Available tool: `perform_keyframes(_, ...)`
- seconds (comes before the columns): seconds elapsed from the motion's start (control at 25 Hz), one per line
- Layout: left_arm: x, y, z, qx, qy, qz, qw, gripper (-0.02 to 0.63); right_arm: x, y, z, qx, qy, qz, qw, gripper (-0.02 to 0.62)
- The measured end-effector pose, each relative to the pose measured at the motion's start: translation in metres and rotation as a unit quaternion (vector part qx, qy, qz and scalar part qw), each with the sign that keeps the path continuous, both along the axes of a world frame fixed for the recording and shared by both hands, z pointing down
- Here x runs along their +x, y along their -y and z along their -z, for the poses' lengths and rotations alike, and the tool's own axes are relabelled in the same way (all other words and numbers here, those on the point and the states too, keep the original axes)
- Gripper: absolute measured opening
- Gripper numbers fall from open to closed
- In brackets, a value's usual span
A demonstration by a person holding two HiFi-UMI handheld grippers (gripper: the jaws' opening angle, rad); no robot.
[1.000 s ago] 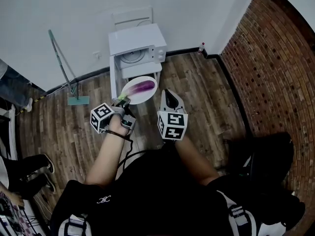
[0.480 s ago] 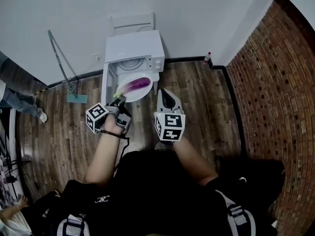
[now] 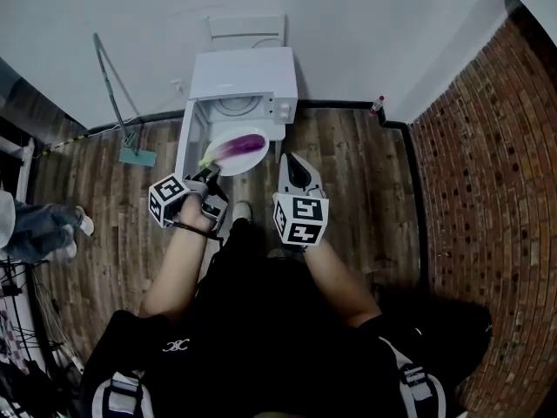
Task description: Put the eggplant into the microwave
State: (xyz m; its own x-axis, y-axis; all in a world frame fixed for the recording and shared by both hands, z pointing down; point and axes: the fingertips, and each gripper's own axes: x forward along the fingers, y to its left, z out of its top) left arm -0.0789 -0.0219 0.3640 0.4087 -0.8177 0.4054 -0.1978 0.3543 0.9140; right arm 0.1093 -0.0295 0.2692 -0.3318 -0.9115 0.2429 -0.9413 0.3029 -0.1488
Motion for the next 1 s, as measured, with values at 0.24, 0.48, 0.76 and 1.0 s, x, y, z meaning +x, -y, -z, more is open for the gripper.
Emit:
perform_keyframes(0.24,-0.002,0.017,-0.009,0.006,-0.005,0.004,1.0,0.02,-0.005,0.018,-0.004,0.003,-0.009,0.013,1.0,0.009)
perform_keyframes(0.48,-0.007,0.068,-0.015,0.007,-0.017,0.011,0.9998,0.02,-0.012,0.071,0.0,0.007,-0.026,0.023,0.999,0.009)
perform_keyframes(0.76,-0.019,0.11,-0.032,-0.002,-0.019,0.009,0.9998,0.02,-0.039,0.134,0.001,0.007,-0.036,0.05,0.998,0.009)
perform_keyframes(1.0,-0.033,0.143,-0.044,-0.008,-0.014,-0.001,0.9999,0.02,-0.066,0.186,-0.003,0.0,-0.045,0.064,0.997,0.009)
